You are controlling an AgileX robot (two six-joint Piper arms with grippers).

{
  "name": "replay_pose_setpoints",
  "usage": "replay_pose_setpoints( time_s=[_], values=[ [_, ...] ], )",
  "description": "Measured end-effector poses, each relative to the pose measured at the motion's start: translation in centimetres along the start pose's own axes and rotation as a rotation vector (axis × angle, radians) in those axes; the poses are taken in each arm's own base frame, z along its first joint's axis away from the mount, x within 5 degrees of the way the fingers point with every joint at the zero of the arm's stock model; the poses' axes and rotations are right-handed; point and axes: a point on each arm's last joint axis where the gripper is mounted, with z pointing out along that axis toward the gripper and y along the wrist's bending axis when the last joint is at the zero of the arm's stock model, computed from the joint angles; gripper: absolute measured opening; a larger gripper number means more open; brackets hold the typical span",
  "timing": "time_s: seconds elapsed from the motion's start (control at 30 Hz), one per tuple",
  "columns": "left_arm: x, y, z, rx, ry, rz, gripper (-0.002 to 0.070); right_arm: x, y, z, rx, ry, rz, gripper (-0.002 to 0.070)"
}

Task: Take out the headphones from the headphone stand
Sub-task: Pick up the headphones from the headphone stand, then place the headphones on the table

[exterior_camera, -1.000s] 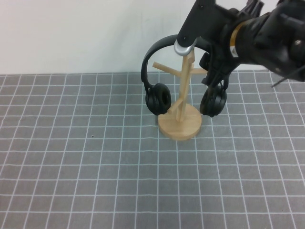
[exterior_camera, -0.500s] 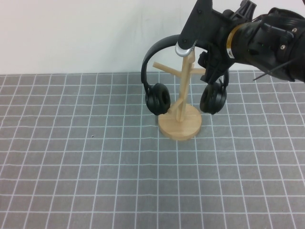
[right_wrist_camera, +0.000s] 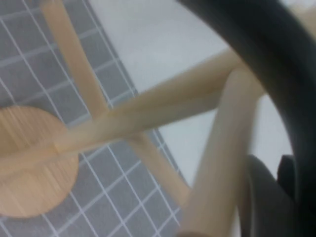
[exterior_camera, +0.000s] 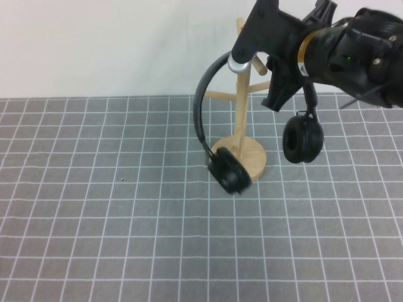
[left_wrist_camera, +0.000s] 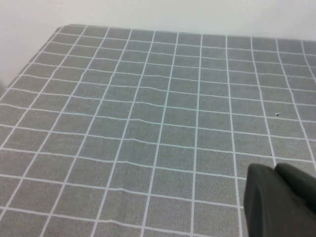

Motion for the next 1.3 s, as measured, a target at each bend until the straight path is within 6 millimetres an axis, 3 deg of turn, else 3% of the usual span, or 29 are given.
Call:
replay_pose_setpoints(
  time_s=[0.13, 0.3, 0.47, 0.6, 0.73, 0.9, 1.1, 1.3],
  values=[
    [0.0, 0.0, 0.0, 0.0, 0.0, 0.0, -0.0004, -1.3, -0.8, -3.1, 0.023, -0.051, 0.026, 0.0043],
    [0.0, 0.0, 0.0, 0.0, 0.0, 0.0, -0.0004, -1.8, -2.0, -8.6, 0.053, -0.033, 0.138, 0.0043],
    [0.0, 0.0, 0.0, 0.0, 0.0, 0.0, -0.0004, -0.6, -2.0, -13.9, 0.031, 0.115, 0.323, 0.0043],
    [0.0, 0.0, 0.0, 0.0, 0.0, 0.0, -0.0004, 1.9, 0.0, -15.2, -0.059, 0.243, 0.447, 0.0043],
    [0.0, 0.0, 0.0, 0.0, 0.0, 0.0, -0.0004, 4.4, 3.7, -13.5, -0.153, 0.318, 0.497, 0.0043],
    [0.0, 0.0, 0.0, 0.0, 0.0, 0.0, -0.0004, 5.9, 7.7, -9.6, -0.219, 0.417, 0.508, 0.0043],
    [0.0, 0.0, 0.0, 0.0, 0.0, 0.0, -0.0004, 6.0, 11.0, -3.0, -0.282, 0.471, 0.5, 0.0043],
    [0.0, 0.0, 0.0, 0.0, 0.0, 0.0, -0.0004, 8.0, 13.5, 3.9, -0.363, 0.619, 0.52, 0.0043]
  ],
)
